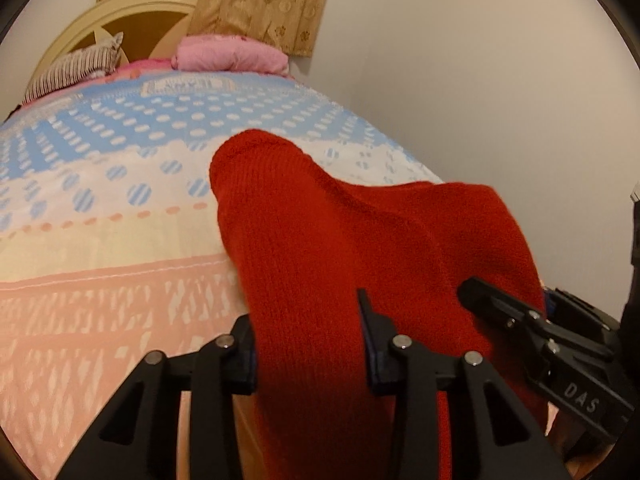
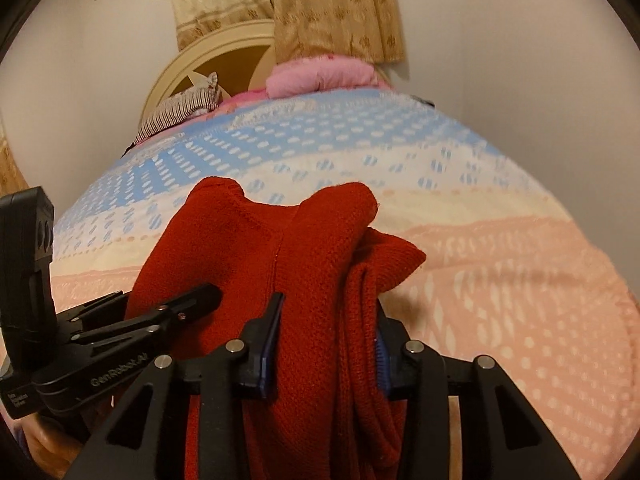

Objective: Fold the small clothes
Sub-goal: 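Lift the folded sweater with both grippers and fold it over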

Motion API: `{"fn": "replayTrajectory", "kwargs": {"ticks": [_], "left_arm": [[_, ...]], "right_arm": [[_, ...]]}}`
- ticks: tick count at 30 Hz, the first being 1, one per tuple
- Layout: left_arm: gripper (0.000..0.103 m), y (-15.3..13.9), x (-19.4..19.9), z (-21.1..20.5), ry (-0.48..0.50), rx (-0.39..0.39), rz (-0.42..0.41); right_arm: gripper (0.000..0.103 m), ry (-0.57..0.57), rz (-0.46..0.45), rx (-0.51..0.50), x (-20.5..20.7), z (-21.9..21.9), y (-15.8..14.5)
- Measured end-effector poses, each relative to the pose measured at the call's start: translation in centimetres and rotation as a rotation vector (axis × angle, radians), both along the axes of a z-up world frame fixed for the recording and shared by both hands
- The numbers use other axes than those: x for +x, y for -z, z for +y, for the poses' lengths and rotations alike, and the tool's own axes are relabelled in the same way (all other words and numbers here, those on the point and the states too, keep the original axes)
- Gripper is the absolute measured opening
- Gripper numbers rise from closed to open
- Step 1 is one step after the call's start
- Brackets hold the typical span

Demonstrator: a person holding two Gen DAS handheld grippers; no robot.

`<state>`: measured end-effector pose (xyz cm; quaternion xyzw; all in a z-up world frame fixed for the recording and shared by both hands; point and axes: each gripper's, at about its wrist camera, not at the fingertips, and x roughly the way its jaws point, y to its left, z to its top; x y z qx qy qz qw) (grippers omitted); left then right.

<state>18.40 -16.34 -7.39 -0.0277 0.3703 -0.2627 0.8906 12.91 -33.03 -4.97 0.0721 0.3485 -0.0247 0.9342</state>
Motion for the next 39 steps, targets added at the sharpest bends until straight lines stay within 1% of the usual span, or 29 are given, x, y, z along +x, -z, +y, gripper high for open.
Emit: {"fn": "replayTrajectory", "kwargs": {"ticks": [2,8,16,20,23,28,33,35,39], "left_arm": [[0.039,-1.0,-1.0,0.4,-0.002,-0.001,-0.025],[0.039,-3.8,-4.1,1.5,-0.01,-0.032,-0.091],[0.037,-6.3,-7.7,2.6,0.016,-0.063,-0.133],[0.037,-7.0,-9.1,2.8,0.044,-0.086,-0.127],[0.037,-7.6,-10.4,2.5,0.073,-0.091,-0.143],[0.037,-8.5,-12.7,1.4,0.124,-0.088,-0.173],[0.037,-8.9,-13.9,-0.3,0.172,-0.089,-0.175],[0.037,-8.9,-14.3,-1.2,0.196,-0.089,-0.174],[0.037,-8.7,-15.4,-3.7,0.254,-0.077,-0.176]], "right_arm": [[0.04,0.003,-0.031,-0.024,-1.4,0.9,-1.2],[0.039,0.027,-0.115,-0.038,-5.7,2.3,-4.3],[0.039,0.054,-0.201,-0.074,-11.5,3.7,-7.3],[0.039,0.075,-0.235,-0.079,-14.3,4.3,-8.6],[0.039,0.091,-0.261,-0.091,-16.5,4.5,-9.7],[0.039,0.128,-0.282,-0.117,-19.5,4.3,-10.6],[0.038,0.156,-0.276,-0.19,-21.6,3.5,-11.5],[0.038,0.16,-0.269,-0.221,-22.5,2.9,-11.7],[0.038,0.191,-0.264,-0.248,-24.5,1.5,-12.1]]}}
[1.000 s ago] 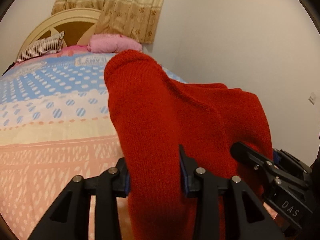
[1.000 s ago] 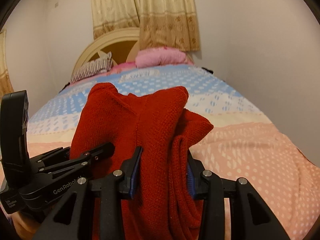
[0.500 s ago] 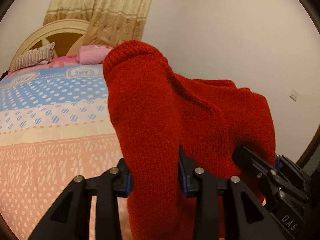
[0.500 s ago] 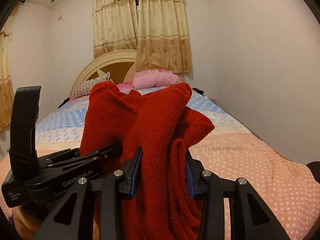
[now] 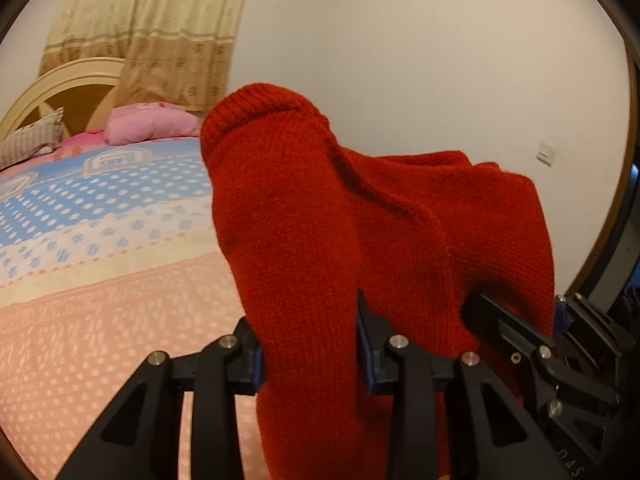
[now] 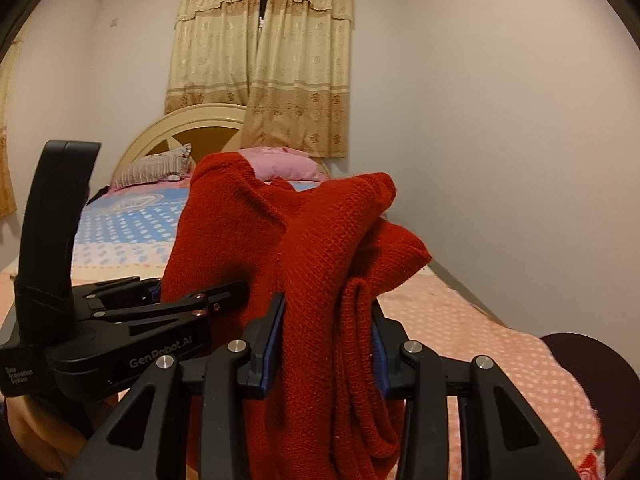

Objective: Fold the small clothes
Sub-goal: 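Lift the folded sweater with both grippers and fold it over, then lower the folded sweater onto the bed and open both grippers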

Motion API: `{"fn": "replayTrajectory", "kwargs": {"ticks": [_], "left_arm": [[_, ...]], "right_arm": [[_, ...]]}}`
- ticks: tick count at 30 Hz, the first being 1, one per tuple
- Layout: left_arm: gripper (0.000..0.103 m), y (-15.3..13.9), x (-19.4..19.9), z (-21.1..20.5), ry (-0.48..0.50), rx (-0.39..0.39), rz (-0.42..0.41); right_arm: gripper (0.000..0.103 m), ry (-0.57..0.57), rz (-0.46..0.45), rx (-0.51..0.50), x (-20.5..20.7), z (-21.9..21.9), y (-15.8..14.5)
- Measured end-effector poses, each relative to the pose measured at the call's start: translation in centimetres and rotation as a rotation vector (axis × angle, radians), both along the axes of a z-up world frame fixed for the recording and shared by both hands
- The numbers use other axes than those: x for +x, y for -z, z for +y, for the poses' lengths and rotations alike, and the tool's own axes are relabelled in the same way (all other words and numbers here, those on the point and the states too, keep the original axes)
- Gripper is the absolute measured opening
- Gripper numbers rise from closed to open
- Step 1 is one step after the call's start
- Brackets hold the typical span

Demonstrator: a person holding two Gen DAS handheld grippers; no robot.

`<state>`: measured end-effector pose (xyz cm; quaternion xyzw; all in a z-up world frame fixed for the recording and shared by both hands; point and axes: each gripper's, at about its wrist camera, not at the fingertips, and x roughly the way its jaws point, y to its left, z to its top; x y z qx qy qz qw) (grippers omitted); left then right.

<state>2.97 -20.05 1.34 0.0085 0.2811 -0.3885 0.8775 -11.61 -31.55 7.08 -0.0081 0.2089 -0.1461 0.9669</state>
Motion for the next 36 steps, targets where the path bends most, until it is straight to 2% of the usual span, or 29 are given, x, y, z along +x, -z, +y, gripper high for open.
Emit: {"fn": "replayTrajectory", "kwargs": {"ticks": [5,15,27,36], "left_arm": [[0.037,0.7,-1.3,-3.4,0.054,0.029,0.001],[0.037,3.6,0.3,-9.3,0.098,0.095,0.019],[0.037,7.0,1.7,-14.8,0.031,0.204,0.003],[0.037,9.7,3.4,-15.6,-0.041,0.25,0.074]], "right_arm": [[0.038,0.068,0.006,-0.003,-1.6,-2.6,0.6],[0.038,0.195,0.021,0.054,-2.2,-8.8,3.7],[0.038,0.261,0.091,0.106,0.9,-15.5,8.9],[0.038,0.256,0.207,0.11,4.2,-19.0,12.7]]}}
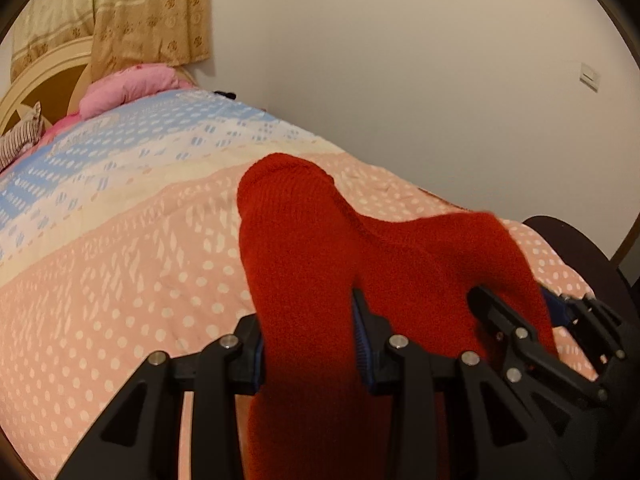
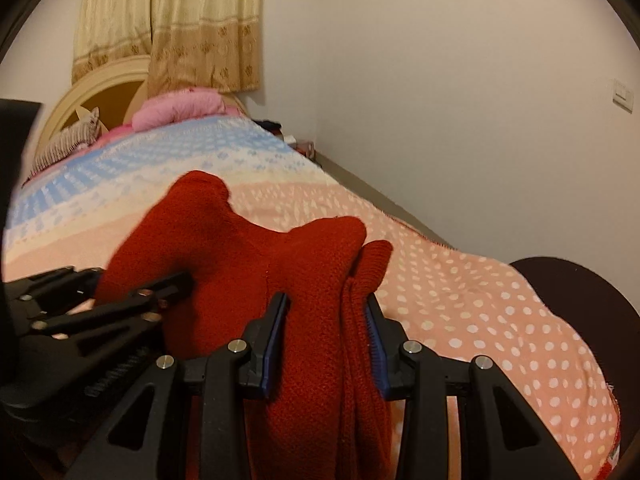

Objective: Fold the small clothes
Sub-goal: 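Lower the folded sweater onto the bed and open both grippers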

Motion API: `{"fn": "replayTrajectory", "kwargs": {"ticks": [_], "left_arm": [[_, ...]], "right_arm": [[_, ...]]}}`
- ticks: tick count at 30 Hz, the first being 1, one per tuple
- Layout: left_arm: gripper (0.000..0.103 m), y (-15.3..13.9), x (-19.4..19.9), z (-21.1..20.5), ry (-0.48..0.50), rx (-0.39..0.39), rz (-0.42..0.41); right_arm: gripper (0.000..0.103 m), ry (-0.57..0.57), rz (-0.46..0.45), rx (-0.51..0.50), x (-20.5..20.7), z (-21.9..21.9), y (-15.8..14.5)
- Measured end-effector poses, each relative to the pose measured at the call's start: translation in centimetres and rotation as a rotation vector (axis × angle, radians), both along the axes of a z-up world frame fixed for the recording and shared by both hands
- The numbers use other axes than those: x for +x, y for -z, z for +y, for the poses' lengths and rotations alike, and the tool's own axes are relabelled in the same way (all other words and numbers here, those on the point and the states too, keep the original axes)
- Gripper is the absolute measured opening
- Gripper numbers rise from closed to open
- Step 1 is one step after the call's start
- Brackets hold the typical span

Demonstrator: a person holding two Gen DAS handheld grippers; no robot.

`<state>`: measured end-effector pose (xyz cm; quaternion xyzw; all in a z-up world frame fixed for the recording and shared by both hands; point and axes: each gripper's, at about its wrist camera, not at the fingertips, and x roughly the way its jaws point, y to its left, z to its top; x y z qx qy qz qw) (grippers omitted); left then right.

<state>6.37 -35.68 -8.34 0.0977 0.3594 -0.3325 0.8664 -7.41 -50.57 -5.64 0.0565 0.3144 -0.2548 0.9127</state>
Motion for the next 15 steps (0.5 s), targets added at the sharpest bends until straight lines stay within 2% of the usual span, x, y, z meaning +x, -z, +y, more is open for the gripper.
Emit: {"fn": "replayTrajectory", "kwargs": {"ticks": [2,5,7,10,15], "left_arm": [[0.037,0.5,0.2,-0.2,-0.006,0.003,0.022],[0.043,1.0,0.5,-0.9,-0.022,0.033,0.043],[0.053,1.4,1.0,-1.1,-0.045,0.052,0.075],[0.063,1.8,2.1,-1.1,-0.069,0.064,0.146],[0.074,2.8,3.9,-0.9,-0.087,0.064,0.248]], "right_arm": [[0.038,0.005,0.025,0.02,0.3,-0.7,1.1],[0.038,0.008,0.041,0.037,0.4,-1.6,2.2],[0.038,0.005,0.053,0.041,0.8,-1.7,2.2],[0.039,0.004,0.071,0.043,1.2,-1.9,2.4],[0.041,0.004,0.07,0.079,1.2,-2.5,2.4]]}}
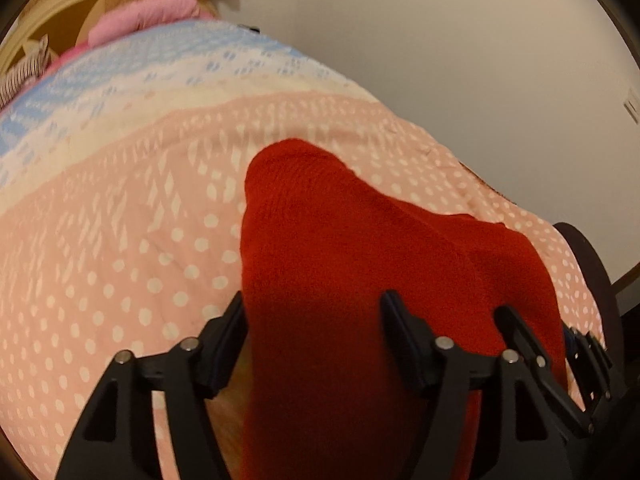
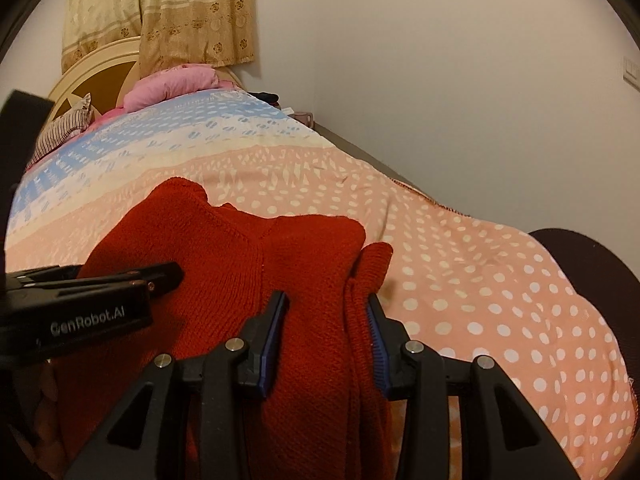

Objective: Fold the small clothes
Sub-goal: 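Lower the folded sweater onto the bed and open both grippers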

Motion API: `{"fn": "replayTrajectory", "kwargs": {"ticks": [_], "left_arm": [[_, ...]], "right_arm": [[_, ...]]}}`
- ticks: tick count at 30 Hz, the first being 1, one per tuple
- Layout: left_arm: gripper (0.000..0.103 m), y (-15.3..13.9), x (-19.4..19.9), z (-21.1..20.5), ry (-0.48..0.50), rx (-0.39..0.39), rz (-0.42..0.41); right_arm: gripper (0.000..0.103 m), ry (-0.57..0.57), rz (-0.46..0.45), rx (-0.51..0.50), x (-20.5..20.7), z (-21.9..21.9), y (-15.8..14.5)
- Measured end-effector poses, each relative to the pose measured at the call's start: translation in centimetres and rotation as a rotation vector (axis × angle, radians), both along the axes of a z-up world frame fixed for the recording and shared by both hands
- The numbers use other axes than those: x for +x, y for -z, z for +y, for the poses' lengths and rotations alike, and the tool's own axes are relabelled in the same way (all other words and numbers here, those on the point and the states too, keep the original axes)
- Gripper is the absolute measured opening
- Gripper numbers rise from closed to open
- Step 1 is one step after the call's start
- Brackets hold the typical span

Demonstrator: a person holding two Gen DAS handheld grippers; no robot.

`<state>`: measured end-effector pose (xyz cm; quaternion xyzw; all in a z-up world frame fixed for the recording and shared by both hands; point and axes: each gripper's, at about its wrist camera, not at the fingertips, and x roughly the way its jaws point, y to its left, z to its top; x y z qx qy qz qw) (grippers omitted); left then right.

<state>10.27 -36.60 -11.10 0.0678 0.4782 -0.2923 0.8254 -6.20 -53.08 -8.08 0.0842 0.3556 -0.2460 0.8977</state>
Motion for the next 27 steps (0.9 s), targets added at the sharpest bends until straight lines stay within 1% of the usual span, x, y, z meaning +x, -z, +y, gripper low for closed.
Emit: {"fn": "replayTrajectory", "kwargs": {"ticks": [1,3,5,7,9,11,13,15,18,19,20,22,24,25,27], "left_arm": [[0.077,0.1,0.2,0.1,-0.004,-0.001,0.009],[0.08,0.2,0.4,0.3,0.0,-0.006,0.014],[0.081,0.1,0.2,0.5,0.013,-0.01,0.006],[0.085,-0.4,-0.1,0.8,0.033,-0.013,-0.007],[0.087,-1.0,-0.2,1.4,0.046,-0.028,-0.007],[0.087,-1.5,-0.6,2.1,0.058,-0.047,0.0],[0.087,-2.1,-1.3,3.1,0.06,-0.054,-0.013],[0.087,-2.8,-2.3,3.8,0.067,-0.048,-0.052],[0.087,-3.8,-3.9,4.8,0.085,-0.029,-0.108],[0.087,-4.0,-4.6,5.1,0.093,-0.025,-0.123],[0.087,-4.3,-5.2,5.4,0.103,-0.022,-0.136],[0.087,-4.5,-6.9,6.2,0.116,-0.009,-0.168],[0.087,-4.5,-8.1,7.0,0.118,0.002,-0.192],[0.087,-4.4,-8.5,7.3,0.12,0.005,-0.196],[0.087,-3.9,-9.4,7.9,0.124,0.003,-0.185]], "right_arm": [[0.042,0.004,0.0,0.01,0.1,-0.2,0.1],[0.049,0.016,-0.005,0.046,0.2,-0.8,0.1],[0.057,0.031,-0.02,0.08,-0.3,-1.3,0.0],[0.061,0.04,-0.041,0.118,-1.3,-1.8,-0.1],[0.061,0.053,-0.071,0.163,-2.6,-2.0,-0.5],[0.061,0.066,-0.093,0.175,-3.8,-1.8,-0.9],[0.061,0.093,-0.111,0.129,-5.2,-1.0,-1.9],[0.061,0.141,-0.138,0.04,-6.9,0.1,-3.3],[0.061,0.136,-0.169,-0.033,-8.8,2.2,-4.8],[0.059,0.119,-0.167,-0.05,-9.1,3.0,-5.0],[0.048,0.093,-0.163,-0.071,-9.3,4.2,-5.3],[0.034,0.045,-0.142,-0.098,-9.6,5.9,-5.3],[0.032,-0.003,-0.116,-0.088,-9.5,7.4,-4.9],[0.029,-0.017,-0.105,-0.078,-9.6,7.7,-4.6],[0.028,-0.031,-0.072,-0.067,-9.3,8.4,-3.6]]}}
